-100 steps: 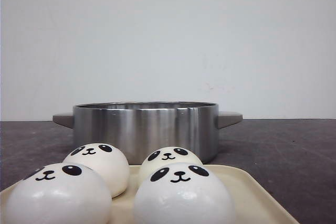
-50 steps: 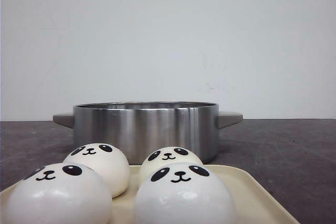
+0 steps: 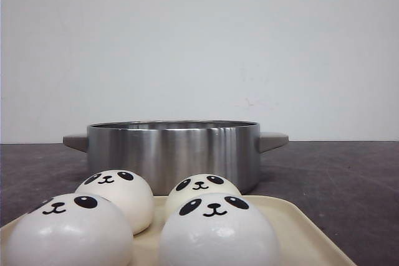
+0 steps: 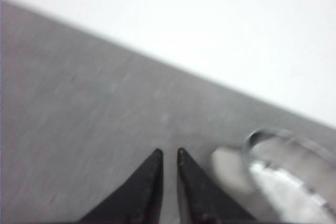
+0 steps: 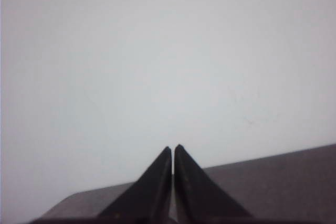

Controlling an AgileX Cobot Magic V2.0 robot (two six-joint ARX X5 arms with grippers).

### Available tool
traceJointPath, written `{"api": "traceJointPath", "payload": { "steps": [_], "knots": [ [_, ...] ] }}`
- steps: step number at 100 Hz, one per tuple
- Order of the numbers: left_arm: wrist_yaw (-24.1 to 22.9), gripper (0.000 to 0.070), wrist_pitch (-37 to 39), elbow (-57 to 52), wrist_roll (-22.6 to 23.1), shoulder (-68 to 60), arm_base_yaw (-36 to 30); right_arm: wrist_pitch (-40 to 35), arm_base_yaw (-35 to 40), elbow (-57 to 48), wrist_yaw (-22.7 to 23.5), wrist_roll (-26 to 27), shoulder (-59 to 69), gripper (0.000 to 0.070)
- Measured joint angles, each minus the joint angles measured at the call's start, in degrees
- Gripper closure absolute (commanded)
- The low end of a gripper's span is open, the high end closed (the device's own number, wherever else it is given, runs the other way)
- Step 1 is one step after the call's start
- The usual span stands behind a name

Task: Steam buns
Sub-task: 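Move the right gripper over the tray of panda buns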

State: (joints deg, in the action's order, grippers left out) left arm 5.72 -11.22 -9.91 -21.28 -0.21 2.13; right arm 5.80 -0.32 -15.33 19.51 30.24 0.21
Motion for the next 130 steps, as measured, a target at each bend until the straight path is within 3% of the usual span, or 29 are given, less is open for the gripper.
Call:
{"api": "traceJointPath", "payload": {
  "steps": [16, 38, 46, 60, 74, 92, 103, 115, 126, 130],
  "knots": [
    [0.1, 0.07, 0.2, -5.6, -0.1, -0.6, 0.0, -3.6, 0.0, -5.0, 0.0, -2.8, 0.9, 0.0694],
    [-4.2, 0.0697, 4.6, -7.7, -4.3, -0.6, 0.0, -4.7, 0.0, -9.6, 0.0, -6.2, 2.4, 0.0694],
    [-2.0, 0.0696, 5.8, -8.3, -5.4, -0.8, 0.0, -6.4, 0.0, -11.6, 0.3, -6.5, 3.3, 0.0694],
    [5.3, 0.0696, 1.2, -14.6, -5.4, -6.0, 0.0, -11.9, 0.0, -16.4, 4.0, -7.0, 7.4, 0.0694],
    [10.1, 0.0695, -5.0, -24.5, -2.3, -15.1, 0.0, -19.9, 0.0, -23.1, 9.1, -10.5, 14.3, 0.0694],
    [10.7, 0.0695, -12.7, -39.2, 4.2, -27.8, -0.2, -31.9, 0.0, -33.7, 8.8, -17.3, 24.7, 0.0694],
    [10.7, 0.0693, -16.9, -46.9, 7.5, -34.4, -0.2, -34.3, 0.0, -37.8, 8.7, -21.2, 29.5, 0.0694],
    [10.7, 0.057, -16.6, -51.0, 8.7, -38.4, -0.5, -34.3, 0.0, -38.6, 8.7, -23.0, 31.5, 0.0694],
    [10.7, 0.0355, -16.8, -51.1, 8.9, -38.7, -1.2, -34.3, 0.1, -38.6, 8.9, -23.5, 31.6, 0.0687],
    [10.7, 0.0282, -16.9, -51.1, 9.0, -38.7, -1.6, -34.2, 0.2, -38.6, 9.1, -23.7, 31.5, 0.0637]
  ]
}}
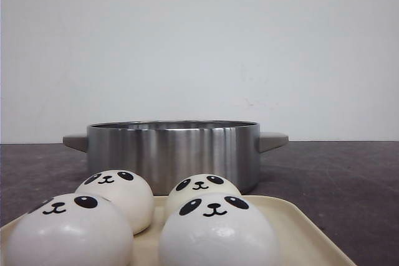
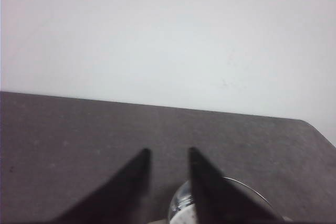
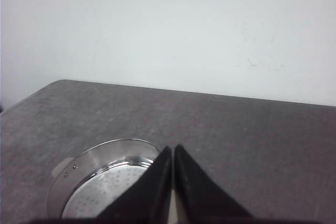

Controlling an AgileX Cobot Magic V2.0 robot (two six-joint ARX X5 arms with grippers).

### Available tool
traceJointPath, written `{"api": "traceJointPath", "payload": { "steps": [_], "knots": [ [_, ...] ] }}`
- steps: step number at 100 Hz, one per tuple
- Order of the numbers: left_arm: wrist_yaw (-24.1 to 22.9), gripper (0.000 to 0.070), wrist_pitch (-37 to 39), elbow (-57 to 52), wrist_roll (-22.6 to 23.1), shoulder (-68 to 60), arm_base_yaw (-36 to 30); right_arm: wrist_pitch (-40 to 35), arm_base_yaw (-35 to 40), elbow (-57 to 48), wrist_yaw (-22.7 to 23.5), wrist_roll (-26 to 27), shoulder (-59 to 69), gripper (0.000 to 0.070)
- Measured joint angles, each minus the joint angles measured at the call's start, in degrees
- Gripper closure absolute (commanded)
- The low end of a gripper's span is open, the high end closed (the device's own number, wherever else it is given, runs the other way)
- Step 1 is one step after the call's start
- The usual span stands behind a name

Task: Steam buns
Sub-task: 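Move the right gripper over the tray of panda buns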

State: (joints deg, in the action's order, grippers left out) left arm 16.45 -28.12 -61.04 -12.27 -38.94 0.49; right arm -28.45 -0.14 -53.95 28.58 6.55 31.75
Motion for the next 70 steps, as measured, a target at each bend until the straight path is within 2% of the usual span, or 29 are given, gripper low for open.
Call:
{"api": "traceJointPath", "payload": {
  "steps": [5, 12, 15, 18, 27, 36, 49, 59, 70],
  "knots": [
    [0.0, 0.0221, 0.0, 0.0, 0.3, 0.1, -0.7, 0.1, 0.0, 0.0, 0.6, -0.3, -0.1, 0.0498],
    [0.0, 0.0182, -0.2, 0.0, 0.6, 0.3, -2.0, 0.5, 0.0, 0.0, 2.2, -0.4, -0.3, 0.0278],
    [0.0, 0.0182, -0.5, 0.0, 0.7, 0.3, -2.8, 0.5, 0.0, 0.0, 3.0, -0.4, -0.3, 0.0217],
    [0.0, 0.0182, -0.9, 0.0, 0.8, 0.3, -3.6, 0.4, 0.0, 0.0, 3.7, -0.3, -0.3, 0.0185],
    [0.0, 0.0182, -2.9, 0.0, 1.7, 0.3, -6.1, 0.4, 0.0, 0.0, 6.8, 0.1, 0.0, 0.0142],
    [-0.2, 0.0182, -5.4, 0.0, 2.7, 0.3, -8.2, 0.4, 0.5, 0.0, 10.3, 1.3, 0.9, 0.0137],
    [-0.7, 0.0183, -6.4, 0.0, 3.0, 0.1, -10.9, -0.3, 3.3, 0.0, 10.7, 3.6, 2.9, 0.0137],
    [-0.9, 0.0183, -6.5, 0.0, 2.9, -0.2, -13.2, -1.7, 7.8, 0.0, 9.0, 4.5, 5.1, 0.0137],
    [-0.9, 0.0184, -7.4, 0.0, 2.9, -0.7, -15.4, -4.1, 15.9, 0.0, 1.7, 5.6, 7.9, 0.0137]
  ]
}}
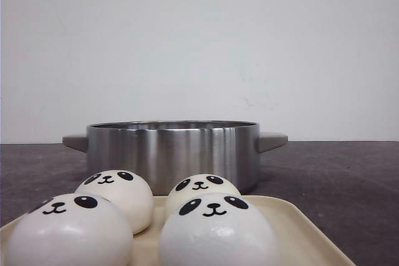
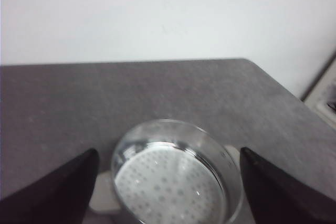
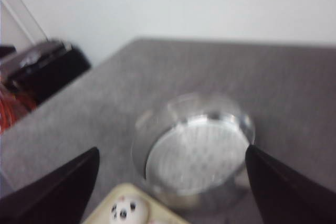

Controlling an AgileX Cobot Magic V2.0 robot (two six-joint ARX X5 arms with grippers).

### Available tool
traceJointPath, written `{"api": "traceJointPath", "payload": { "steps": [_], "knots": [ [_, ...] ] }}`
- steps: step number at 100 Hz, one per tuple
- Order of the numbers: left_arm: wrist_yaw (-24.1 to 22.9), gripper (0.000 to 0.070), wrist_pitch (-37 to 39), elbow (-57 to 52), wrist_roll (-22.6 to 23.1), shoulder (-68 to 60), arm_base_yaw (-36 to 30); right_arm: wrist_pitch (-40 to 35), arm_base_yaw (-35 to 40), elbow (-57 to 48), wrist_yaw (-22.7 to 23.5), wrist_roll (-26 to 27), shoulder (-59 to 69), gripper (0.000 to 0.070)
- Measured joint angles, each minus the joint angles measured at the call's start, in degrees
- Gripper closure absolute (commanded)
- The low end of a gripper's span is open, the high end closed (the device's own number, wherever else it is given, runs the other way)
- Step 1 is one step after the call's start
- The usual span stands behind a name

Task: Steam buns
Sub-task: 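Move the right gripper over the tray of panda buns, then lower the right gripper onto the far panda bun nearest it and close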

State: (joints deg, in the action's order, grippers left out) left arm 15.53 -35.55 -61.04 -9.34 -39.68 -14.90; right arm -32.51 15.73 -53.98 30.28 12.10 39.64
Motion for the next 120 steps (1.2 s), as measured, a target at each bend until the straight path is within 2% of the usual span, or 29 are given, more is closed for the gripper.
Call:
{"api": "traceJointPath", "payload": {
  "steps": [15, 31, 44, 52, 61, 100, 120],
  "knots": [
    [-0.6, 0.0184, -2.3, 0.0, 0.0, -0.5, -2.2, -3.3, 15.1, 0.0, -14.1, 2.1, 5.0, 0.0137],
    [-1.1, 0.0184, -2.8, 0.0, 0.0, -0.8, -4.0, -3.7, 30.0, 0.0, -25.9, 8.5, 13.9, 0.0137],
    [-1.2, 0.0184, -3.3, 0.0, 0.0, -0.6, -5.9, -3.7, 35.9, 0.0, -25.6, 16.3, 21.1, 0.0137],
    [-1.3, 0.0184, -4.0, 0.0, 0.0, -0.3, -7.0, -3.7, 37.2, 0.0, -24.2, 21.0, 25.1, 0.0137],
    [-1.5, 0.0184, -4.8, 0.0, 0.0, 0.0, -8.2, -3.7, 37.7, 0.0, -23.3, 23.9, 29.8, 0.0137],
    [-1.9, 0.0184, -6.2, 0.0, 0.0, 0.3, -10.9, -0.3, 37.4, -1.2, -23.1, 25.9, 44.8, 0.0137],
    [-1.9, 0.0184, -6.2, 0.0, 0.2, 0.3, -11.2, 0.0, 36.8, -4.3, -27.9, 25.9, 50.3, 0.0138]
  ]
}}
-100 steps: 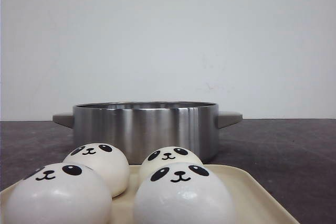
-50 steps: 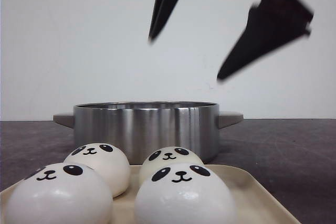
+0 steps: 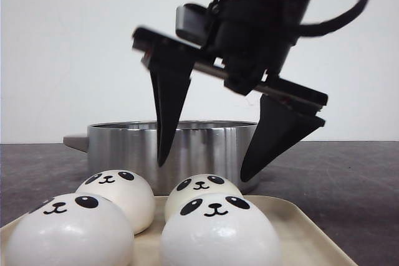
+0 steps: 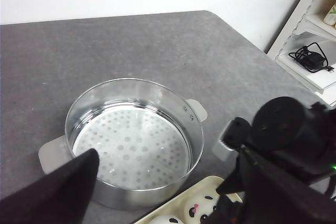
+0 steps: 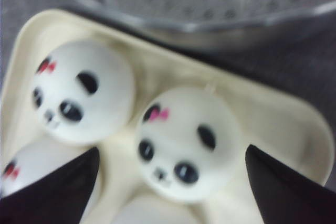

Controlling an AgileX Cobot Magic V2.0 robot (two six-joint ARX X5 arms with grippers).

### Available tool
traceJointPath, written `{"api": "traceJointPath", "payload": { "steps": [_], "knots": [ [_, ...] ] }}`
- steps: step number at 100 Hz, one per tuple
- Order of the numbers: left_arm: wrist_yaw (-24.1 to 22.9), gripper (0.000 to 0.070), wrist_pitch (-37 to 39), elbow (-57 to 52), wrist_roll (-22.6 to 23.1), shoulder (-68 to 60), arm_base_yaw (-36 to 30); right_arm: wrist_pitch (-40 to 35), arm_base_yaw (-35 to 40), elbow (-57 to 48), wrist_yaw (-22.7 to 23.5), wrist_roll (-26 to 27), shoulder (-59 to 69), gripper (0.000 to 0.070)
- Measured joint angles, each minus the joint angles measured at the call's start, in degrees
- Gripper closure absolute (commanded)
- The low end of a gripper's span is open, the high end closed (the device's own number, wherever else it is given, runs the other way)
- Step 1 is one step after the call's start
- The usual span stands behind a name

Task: Steam buns
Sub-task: 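Lower the right gripper onto the far panda bun nearest it and close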

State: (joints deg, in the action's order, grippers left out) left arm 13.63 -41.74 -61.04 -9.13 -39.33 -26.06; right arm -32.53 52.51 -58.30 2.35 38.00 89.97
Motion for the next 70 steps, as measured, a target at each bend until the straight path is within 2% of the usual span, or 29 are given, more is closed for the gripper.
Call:
{"api": "traceJointPath", "payload": {
  "steps": [37, 70],
  "knots": [
    [-0.3, 0.0184, -3.1, 0.0, 0.2, 0.0, 0.0, -1.1, -2.1, -0.6, 0.7, 0.0, 3.8, 0.0141],
    [-1.7, 0.0184, -3.0, 0.0, 0.6, 0.0, 0.0, -3.1, -1.9, -0.8, 2.5, 0.0, 3.8, 0.0384]
  ]
}}
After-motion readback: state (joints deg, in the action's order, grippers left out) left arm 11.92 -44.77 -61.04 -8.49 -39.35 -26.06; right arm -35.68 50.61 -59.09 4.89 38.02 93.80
